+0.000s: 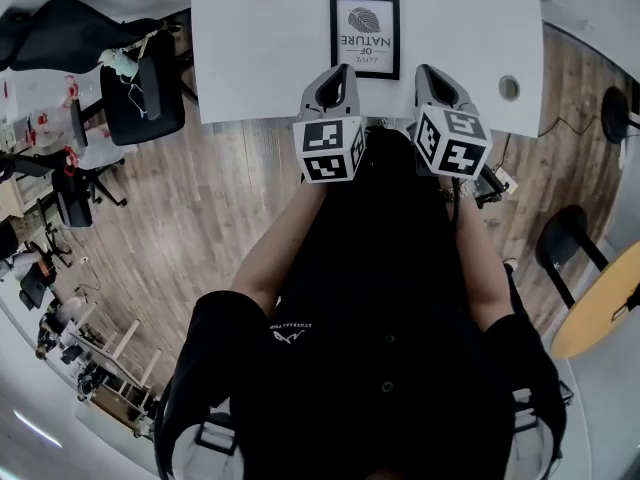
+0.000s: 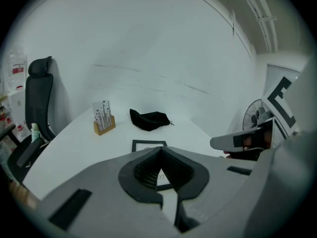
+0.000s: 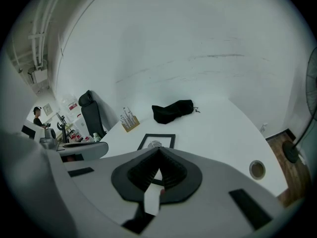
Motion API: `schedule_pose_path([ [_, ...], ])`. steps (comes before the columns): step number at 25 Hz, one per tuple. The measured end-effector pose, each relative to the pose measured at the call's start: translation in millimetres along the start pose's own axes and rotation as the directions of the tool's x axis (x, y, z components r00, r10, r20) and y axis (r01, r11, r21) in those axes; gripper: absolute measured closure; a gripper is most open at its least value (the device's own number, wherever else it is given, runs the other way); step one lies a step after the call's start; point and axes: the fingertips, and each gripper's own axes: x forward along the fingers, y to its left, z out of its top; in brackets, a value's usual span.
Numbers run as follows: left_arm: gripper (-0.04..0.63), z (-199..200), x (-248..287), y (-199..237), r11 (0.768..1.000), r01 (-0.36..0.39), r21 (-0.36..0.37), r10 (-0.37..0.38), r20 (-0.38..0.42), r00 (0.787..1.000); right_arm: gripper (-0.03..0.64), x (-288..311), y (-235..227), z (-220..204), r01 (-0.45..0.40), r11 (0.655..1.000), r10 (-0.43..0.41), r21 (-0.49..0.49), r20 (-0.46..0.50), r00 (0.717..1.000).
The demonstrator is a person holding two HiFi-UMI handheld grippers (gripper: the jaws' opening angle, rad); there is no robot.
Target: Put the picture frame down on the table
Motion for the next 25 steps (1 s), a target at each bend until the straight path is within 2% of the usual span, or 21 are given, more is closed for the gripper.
schedule_pose_path([
  [15, 0.589, 52.0, -48.7, -34.7, 0.999, 0.029, 0.033, -0.033, 0.117, 0.993, 0.618, -60.1, 14.7, 46.8, -0.022, 0.998, 0.029, -0.062, 0.114, 0.993],
  [25, 0.589, 88.4, -60.1, -58.9, 0.995, 0.055, 0.086, -0.072, 0.208, 0.976, 0.618, -82.5, 15.7, 72.1, -0.031, 0.995, 0.047, -0.092, 0.176, 0.983],
])
